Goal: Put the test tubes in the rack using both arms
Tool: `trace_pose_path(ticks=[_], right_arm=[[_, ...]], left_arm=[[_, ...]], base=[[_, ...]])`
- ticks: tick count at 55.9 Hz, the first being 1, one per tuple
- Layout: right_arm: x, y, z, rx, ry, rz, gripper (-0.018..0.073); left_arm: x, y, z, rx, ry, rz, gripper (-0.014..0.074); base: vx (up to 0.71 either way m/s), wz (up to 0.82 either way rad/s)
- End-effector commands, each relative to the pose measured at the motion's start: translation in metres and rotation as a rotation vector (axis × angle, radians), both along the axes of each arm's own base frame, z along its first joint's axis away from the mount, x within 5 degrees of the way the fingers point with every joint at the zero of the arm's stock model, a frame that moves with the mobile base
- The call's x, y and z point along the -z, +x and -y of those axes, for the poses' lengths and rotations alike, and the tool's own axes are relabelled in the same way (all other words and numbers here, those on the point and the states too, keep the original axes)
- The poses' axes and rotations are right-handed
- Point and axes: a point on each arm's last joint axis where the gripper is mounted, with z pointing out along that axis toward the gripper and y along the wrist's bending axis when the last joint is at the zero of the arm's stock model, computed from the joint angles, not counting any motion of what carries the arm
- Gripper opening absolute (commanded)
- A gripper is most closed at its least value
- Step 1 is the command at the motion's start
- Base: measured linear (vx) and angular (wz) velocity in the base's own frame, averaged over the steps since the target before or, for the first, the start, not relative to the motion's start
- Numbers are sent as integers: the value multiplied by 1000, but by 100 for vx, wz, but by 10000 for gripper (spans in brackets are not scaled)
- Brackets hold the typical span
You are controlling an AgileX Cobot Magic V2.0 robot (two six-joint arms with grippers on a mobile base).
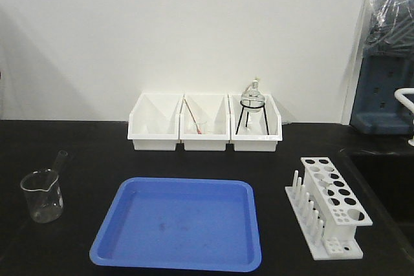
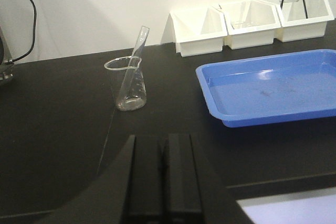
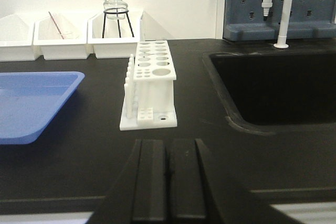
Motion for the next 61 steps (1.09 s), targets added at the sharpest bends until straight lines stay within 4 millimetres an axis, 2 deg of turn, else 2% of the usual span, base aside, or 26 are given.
trace_pose_path(ticks=[1, 61], right_arm=[[-6, 0, -1, -7, -11, 85, -11], [-6, 0, -1, -7, -11, 86, -11]], left_arm=[[0, 1, 0, 2, -22, 64, -7], [0, 1, 0, 2, -22, 65, -7]], base=[[17, 2], [4, 0]])
